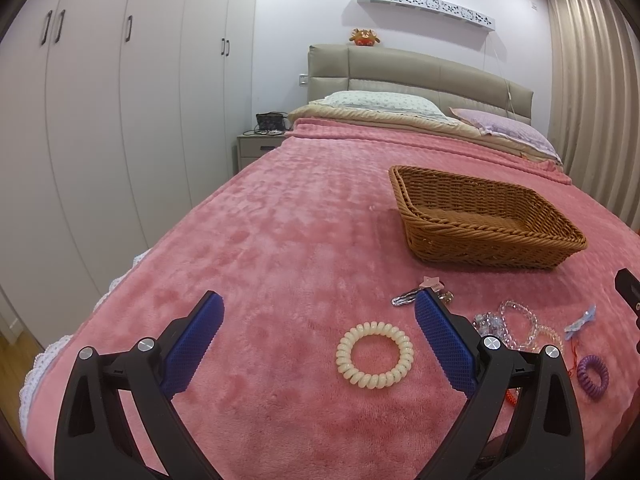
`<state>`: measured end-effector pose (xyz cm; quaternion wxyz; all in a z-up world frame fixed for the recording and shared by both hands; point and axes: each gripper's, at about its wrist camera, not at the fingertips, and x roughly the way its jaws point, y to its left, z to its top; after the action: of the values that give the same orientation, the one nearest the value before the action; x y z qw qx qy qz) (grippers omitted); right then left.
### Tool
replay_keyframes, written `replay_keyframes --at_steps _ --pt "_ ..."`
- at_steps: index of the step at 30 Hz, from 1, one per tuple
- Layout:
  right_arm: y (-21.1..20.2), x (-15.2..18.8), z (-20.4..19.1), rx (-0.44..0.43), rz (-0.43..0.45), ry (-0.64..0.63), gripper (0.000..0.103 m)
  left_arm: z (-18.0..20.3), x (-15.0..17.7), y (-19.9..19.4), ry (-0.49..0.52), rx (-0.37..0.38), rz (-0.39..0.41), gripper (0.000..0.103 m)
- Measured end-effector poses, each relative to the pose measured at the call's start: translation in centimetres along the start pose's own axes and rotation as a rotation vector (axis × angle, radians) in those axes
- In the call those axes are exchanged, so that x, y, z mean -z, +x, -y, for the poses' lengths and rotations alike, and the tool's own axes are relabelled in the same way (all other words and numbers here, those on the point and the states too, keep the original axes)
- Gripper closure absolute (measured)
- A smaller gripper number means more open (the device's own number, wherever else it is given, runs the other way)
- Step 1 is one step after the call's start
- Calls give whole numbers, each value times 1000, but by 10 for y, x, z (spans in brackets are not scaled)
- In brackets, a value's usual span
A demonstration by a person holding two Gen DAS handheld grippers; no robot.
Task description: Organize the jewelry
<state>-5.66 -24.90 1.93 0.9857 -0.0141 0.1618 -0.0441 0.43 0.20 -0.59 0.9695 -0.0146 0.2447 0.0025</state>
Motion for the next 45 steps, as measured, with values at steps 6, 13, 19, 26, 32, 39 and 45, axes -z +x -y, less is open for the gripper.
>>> replay_keyframes --at_steps 6,13,19,26,32,39,45 --pt "0 0 0 2 0 1 7 0 0 0 0 0 0 9" --pt "0 1 -1 2 1 -2 7 1 0 0 0 2 -4 9" --pt "-1 0 -2 7 2 -4 7 0 0 0 0 4 -6 9" --pt "-1 1 -1 9 6 0 7 -8 -3 2 -31 55 -26 9" --pt "-6 -1 9 26 11 35 9 -41 -11 12 -146 206 -149 16" --pt "8 -6 27 -15 -127 73 32 -41 -10 25 -145 265 -226 30" --pt "2 7 36 -46 -235 84 46 -20 -4 34 -78 274 -285 42"
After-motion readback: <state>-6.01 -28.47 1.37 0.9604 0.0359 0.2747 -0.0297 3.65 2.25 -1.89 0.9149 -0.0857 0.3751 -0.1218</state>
